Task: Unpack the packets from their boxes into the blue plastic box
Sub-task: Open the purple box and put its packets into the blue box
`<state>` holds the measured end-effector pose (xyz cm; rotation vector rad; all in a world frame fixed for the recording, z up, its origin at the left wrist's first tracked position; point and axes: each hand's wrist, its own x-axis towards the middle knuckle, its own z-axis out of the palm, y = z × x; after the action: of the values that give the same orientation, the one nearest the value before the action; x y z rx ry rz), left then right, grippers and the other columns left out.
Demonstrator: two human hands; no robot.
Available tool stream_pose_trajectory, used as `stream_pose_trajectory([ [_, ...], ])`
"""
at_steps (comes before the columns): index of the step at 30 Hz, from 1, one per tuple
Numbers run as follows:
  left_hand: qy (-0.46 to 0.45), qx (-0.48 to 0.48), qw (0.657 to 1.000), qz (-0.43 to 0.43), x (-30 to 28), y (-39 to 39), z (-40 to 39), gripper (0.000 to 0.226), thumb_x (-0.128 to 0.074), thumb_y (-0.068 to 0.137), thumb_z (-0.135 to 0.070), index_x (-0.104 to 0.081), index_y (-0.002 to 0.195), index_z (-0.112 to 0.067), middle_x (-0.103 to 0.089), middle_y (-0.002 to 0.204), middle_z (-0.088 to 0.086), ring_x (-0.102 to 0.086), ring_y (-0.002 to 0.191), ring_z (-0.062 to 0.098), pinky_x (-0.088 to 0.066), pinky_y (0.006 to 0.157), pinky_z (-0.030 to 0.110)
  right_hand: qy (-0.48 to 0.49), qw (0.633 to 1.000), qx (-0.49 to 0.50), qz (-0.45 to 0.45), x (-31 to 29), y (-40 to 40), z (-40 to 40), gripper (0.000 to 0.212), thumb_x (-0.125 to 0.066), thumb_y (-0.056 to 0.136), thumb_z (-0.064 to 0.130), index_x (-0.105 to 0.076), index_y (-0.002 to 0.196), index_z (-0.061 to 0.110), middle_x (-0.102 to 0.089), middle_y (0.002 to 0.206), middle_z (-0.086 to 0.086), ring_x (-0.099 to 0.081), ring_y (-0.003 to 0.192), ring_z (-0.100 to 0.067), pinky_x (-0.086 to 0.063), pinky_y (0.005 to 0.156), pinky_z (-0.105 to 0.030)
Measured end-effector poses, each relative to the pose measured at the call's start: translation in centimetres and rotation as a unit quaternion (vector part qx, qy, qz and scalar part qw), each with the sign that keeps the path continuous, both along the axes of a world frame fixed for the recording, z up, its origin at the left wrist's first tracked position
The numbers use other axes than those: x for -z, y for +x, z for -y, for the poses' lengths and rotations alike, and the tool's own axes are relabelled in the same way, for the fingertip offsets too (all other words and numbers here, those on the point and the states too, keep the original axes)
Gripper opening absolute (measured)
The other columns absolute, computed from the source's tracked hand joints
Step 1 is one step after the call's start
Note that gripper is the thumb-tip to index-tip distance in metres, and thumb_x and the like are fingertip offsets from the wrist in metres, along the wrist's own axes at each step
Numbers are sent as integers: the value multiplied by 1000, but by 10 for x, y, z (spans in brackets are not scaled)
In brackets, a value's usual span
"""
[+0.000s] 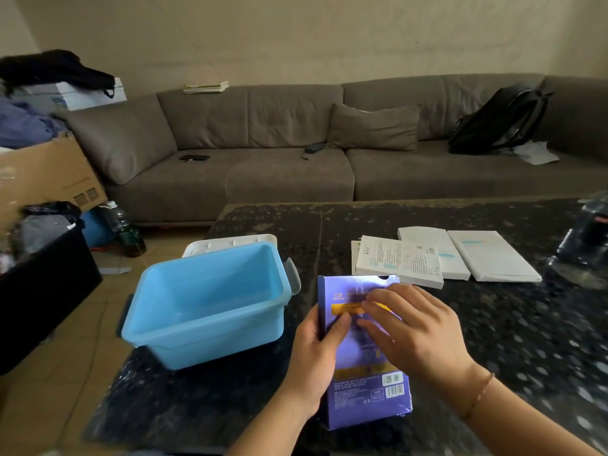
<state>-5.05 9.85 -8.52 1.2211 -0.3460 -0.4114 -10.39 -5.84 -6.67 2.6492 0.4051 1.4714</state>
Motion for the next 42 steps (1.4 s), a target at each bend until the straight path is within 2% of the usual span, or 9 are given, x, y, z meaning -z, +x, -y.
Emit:
stream_pose_trajectory([
  [8, 22, 13, 1000, 4, 1, 2, 0, 34, -65, 81, -30, -66, 114, -19, -75, 107, 4, -71, 101, 23, -56, 86, 35, -30, 1000, 10, 2, -3, 0, 3, 15, -61, 93, 14, -73, 84, 11, -70, 89, -5, -64, 69, -29, -52, 60, -36],
  [11, 19, 4, 1000, -2, 1, 2, 1, 32, -66, 83, -28, -67, 113, -18, -75, 107, 5, -72, 100, 25, -56, 86, 37, -2, 1000, 30, 0, -3, 0, 4, 9, -66, 87, 12, -74, 85, 11, -72, 91, -3, -65, 68, -29, -53, 58, -37],
  [15, 15, -1, 1000, -1, 1, 1, 1, 20, -62, 93, -15, -68, 112, -16, -75, 105, 6, -72, 97, 23, -57, 80, 31, 17, 1000, -2, -22, 2, -2, 3, 8, -72, 85, 20, -76, 90, 15, -72, 102, 0, -66, 80, -26, -52, 64, -34],
  [20, 17, 6, 1000, 5, 2, 1, 1, 27, -65, 86, -26, -68, 113, -19, -75, 107, 6, -71, 101, 25, -56, 89, 39, 39, 999, 24, -14, 6, 0, 1, 12, -67, 85, 12, -76, 89, 20, -71, 111, -2, -65, 90, -29, -52, 60, -33],
  [24, 15, 0, 1000, 21, 2, 1, 0, 28, -65, 87, -24, -68, 114, -18, -75, 108, 5, -71, 100, 21, -55, 84, 30, 19, 1000, 18, -17, 11, 1, -7, 14, -65, 82, 3, -72, 88, 14, -68, 111, -4, -63, 89, -30, -52, 65, -37],
  [29, 9, 1, 1000, 19, 0, 0, 1, 19, -59, 95, -7, -69, 111, -14, -75, 104, 7, -71, 96, 19, -55, 82, 28, 69, 996, 55, -8, 17, 7, -14, 27, -44, 95, 12, -67, 82, 10, -56, 112, -5, -56, 99, -31, -48, 81, -39],
  [37, 14, 1, 1000, 2, 3, 2, -2, 14, -66, 93, -16, -71, 106, -18, -75, 105, 10, -71, 95, 25, -57, 85, 38, 149, 986, 63, -31, 18, 10, -12, 18, -45, 86, 11, -60, 77, 10, -55, 104, -2, -55, 96, -34, -41, 83, -38],
  [42, 4, -10, 1000, -9, 4, 3, -2, 16, -63, 94, -12, -69, 109, -13, -75, 103, 9, -71, 90, 21, -56, 78, 31, 149, 988, 12, -30, 26, 3, -5, 19, -62, 89, 27, -75, 95, 14, -67, 113, -3, -58, 112, -30, -46, 93, -41],
])
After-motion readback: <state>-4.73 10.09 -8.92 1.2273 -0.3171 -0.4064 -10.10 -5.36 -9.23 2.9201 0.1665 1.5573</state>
